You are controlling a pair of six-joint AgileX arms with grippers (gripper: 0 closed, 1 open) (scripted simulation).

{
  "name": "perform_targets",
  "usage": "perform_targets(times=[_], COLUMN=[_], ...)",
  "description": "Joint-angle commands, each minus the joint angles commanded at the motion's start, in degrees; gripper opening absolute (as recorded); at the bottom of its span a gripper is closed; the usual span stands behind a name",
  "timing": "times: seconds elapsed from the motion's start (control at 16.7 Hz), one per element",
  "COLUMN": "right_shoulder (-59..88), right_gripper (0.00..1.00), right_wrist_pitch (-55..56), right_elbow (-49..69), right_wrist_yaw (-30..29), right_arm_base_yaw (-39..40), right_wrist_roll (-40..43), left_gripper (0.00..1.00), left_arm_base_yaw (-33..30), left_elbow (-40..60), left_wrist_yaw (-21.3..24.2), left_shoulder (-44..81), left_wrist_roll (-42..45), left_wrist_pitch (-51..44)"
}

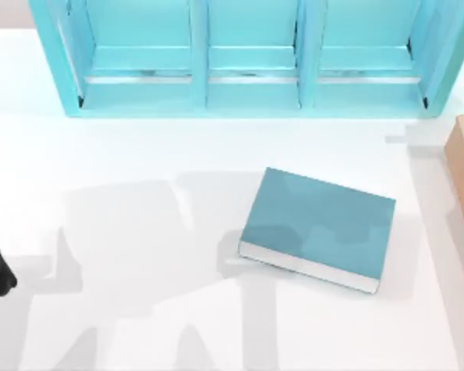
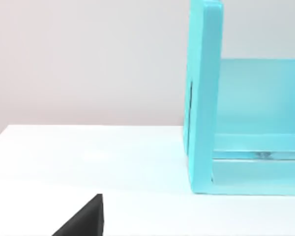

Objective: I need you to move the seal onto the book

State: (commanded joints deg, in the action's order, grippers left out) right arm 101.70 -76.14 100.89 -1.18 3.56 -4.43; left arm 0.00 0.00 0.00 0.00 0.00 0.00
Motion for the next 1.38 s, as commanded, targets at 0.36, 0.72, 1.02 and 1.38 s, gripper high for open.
perform_targets(times=[0.36,0.72,1.02,1.38], right_shoulder=[2.5,4.6,11.7,19.5], right_gripper=[0.00,0.00,0.00,0.00], right_wrist_pitch=[-5.6,-4.0,1.9,7.0], right_elbow=[-4.6,-3.4,-0.9,-0.5], right_wrist_yaw=[1.0,0.3,0.4,0.8], right_arm_base_yaw=[4.7,7.4,20.3,28.6], right_wrist_roll=[-4.7,-7.6,-15.9,-28.9], left_gripper=[1.00,1.00,1.00,1.00], left_arm_base_yaw=[0.0,0.0,0.0,0.0], left_elbow=[0.0,0.0,0.0,0.0], left_wrist_yaw=[0.0,0.0,0.0,0.0], left_shoulder=[0.0,0.0,0.0,0.0], left_wrist_roll=[0.0,0.0,0.0,0.0], left_wrist_pitch=[0.0,0.0,0.0,0.0])
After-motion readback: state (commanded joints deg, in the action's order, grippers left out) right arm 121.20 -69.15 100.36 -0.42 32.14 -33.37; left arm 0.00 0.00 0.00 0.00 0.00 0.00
